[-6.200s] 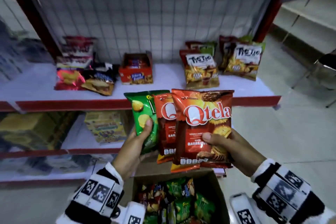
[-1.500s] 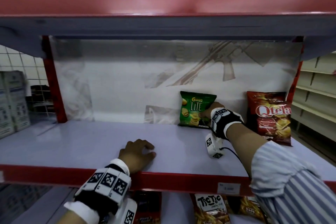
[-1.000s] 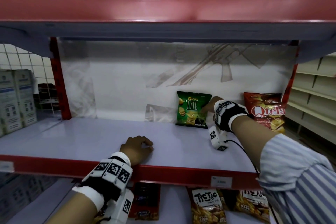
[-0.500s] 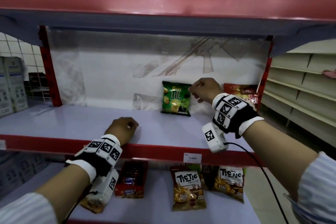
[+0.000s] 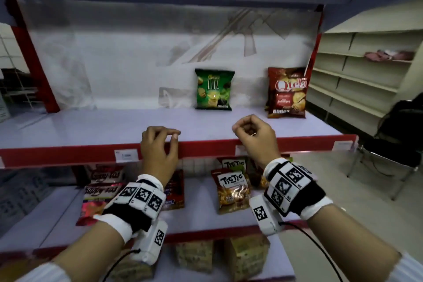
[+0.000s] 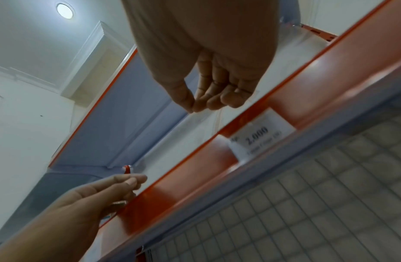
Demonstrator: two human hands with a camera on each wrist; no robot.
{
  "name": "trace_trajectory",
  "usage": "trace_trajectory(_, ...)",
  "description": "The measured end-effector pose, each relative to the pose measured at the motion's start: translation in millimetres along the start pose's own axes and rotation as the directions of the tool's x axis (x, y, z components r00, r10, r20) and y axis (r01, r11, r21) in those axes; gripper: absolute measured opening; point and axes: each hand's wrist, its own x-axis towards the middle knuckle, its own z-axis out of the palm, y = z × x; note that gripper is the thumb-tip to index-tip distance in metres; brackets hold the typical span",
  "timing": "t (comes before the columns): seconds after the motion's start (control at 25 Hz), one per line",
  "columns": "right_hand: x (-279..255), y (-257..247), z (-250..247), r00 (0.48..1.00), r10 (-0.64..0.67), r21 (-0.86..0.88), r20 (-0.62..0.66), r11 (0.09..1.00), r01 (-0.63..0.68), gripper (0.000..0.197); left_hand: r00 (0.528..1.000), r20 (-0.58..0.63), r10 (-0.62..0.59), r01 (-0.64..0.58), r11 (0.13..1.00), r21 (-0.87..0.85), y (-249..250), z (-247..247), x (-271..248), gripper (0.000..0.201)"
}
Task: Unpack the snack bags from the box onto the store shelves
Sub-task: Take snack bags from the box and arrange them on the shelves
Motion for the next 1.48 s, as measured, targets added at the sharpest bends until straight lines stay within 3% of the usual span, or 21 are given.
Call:
trace_trajectory(0.12,-42.6,16.8,17.3,0.999,0.045,0.031,-0.031,0.999,-0.044,0.017,0.996,0.046,0.078,-0.079,0.996,0.036,-14.8,-7.0,-37.6,0.016)
trace_trajectory(0.24,-81.9,42.7,30.5,0.992,0.128,0.021,0.020,0.991,-0.128,0.016,0.982,0.161,0.095,-0.091,0.995,-0.031,-28.7,-1.5,-74.9,0.023)
trace_trajectory(0.36,-112.8,72.2,37.1,0.968,0.219,-0.018,0.121,0.976,-0.219,0.006,0.946,0.321,0.044,-0.020,0.997,-0.078,-40.8,12.0,-114.4,0.021)
trace_trajectory(0.44,-132.1,96.7,40.9,0.944,0.277,-0.084,0.178,0.960,-0.266,0.010,0.903,0.425,-0.070,0.094,0.995,-0.034,-51.9,24.1,-144.6,0.019)
trace_trajectory(0.6,-161.8,148.0,43.9,0.864,0.409,-0.169,0.295,0.912,-0.375,0.020,0.757,0.572,-0.315,0.315,0.943,0.103,-80.9,50.3,-201.1,0.027)
trace_trajectory(0.72,-180.2,191.8,40.7,0.807,0.479,-0.236,0.346,0.876,-0.420,0.023,0.598,0.676,-0.429,0.467,0.873,0.141,-101.5,75.0,-240.0,0.030)
trace_trajectory(0.84,-201.0,240.0,35.0,0.755,0.545,-0.286,0.364,0.837,-0.466,0.023,0.428,0.704,-0.567,0.679,0.715,0.164,-117.3,103.7,-280.9,0.022)
trace_trajectory(0.92,-217.8,274.2,34.1,0.705,0.595,-0.327,0.386,0.803,-0.498,0.024,0.355,0.674,-0.647,0.767,0.614,0.186,-129.7,121.4,-311.9,0.019)
trace_trajectory(1.12,-270.3,369.0,42.5,0.609,0.676,-0.406,0.414,0.736,-0.542,0.023,0.270,0.606,-0.749,0.825,0.504,0.256,-179.6,158.9,-394.3,0.025)
trace_trajectory(1.28,-327.3,467.6,62.0,0.550,0.708,-0.516,0.444,0.703,-0.489,0.022,0.249,0.588,-0.769,0.800,0.505,0.323,-240.6,191.0,-474.0,0.024)
trace_trajectory(1.44,-388.1,567.2,94.3,0.482,0.683,-0.565,0.549,0.728,-0.388,0.021,0.211,0.595,-0.775,0.829,0.464,0.311,-302.7,224.8,-558.0,0.022)
trace_trajectory(1.48,-401.6,590.5,103.6,0.452,0.676,-0.579,0.582,0.735,-0.354,0.022,0.226,0.597,-0.770,0.822,0.479,0.307,-316.6,233.4,-577.5,0.023)
